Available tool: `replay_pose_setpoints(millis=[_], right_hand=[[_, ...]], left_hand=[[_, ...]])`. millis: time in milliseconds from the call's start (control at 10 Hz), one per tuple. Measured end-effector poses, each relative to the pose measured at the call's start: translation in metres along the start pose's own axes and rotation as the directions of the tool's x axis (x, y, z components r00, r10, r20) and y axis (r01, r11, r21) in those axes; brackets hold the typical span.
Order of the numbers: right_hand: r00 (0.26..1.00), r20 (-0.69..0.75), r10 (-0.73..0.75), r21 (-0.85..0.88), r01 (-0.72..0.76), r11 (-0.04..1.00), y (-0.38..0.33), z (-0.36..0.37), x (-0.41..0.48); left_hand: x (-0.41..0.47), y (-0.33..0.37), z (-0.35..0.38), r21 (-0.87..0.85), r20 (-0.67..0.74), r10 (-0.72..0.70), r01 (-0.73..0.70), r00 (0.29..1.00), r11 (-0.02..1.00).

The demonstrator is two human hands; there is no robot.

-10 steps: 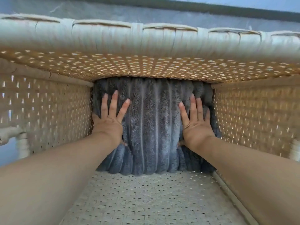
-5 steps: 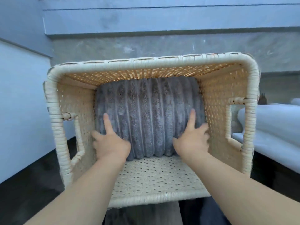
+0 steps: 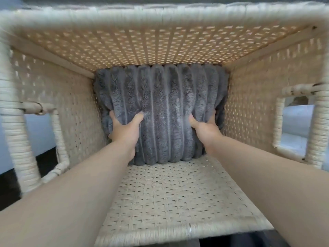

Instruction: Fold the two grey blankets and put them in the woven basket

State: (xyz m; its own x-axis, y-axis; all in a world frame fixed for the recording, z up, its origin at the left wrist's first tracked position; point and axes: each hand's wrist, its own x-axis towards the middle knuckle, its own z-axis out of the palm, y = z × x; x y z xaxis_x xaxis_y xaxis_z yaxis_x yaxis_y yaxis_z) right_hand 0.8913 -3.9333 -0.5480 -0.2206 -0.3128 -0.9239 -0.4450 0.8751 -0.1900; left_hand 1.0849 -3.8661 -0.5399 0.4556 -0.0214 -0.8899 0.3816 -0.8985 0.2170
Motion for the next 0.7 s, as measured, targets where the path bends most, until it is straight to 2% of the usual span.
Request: replay_pose_setpoints(millis=[200,300,400,500,600,700], right_hand=[[0.997,-0.068,-0.027,0.004,0.027,1.000,0.012,0.017,0.046],[0.999,-0.024,-0.022,0.037,0.023,0.999,0.012,0.014,0.046],[0.997,0.082,0.014,0.081,-0.021,0.996,0.001,0.001,0.021],[0.998,0.051,-0.027,0.073,0.023,0.997,-0.005,-0.013,-0.025],[0.998,-0.069,-0.011,0.114,0.018,0.993,-0.001,-0.032,-0.077],[0.991,-0.067,0.116,0.233,-0.097,0.968,0.001,-0.051,-0.135]], left_hand=[[0.044,-0.014,0.019,-0.072,-0.030,0.071,-0.073,0.997,0.995],[0.040,-0.013,0.020,-0.049,-0.042,0.084,-0.086,0.996,0.995],[0.012,-0.007,0.010,0.001,-0.023,0.073,-0.073,0.997,0.997],[-0.032,-0.001,-0.006,0.123,-0.053,0.044,-0.037,0.998,0.992],[-0.079,0.004,-0.029,0.198,-0.022,0.039,-0.034,0.999,0.980],[-0.132,0.014,-0.056,0.192,0.021,0.044,-0.048,0.999,0.980]])
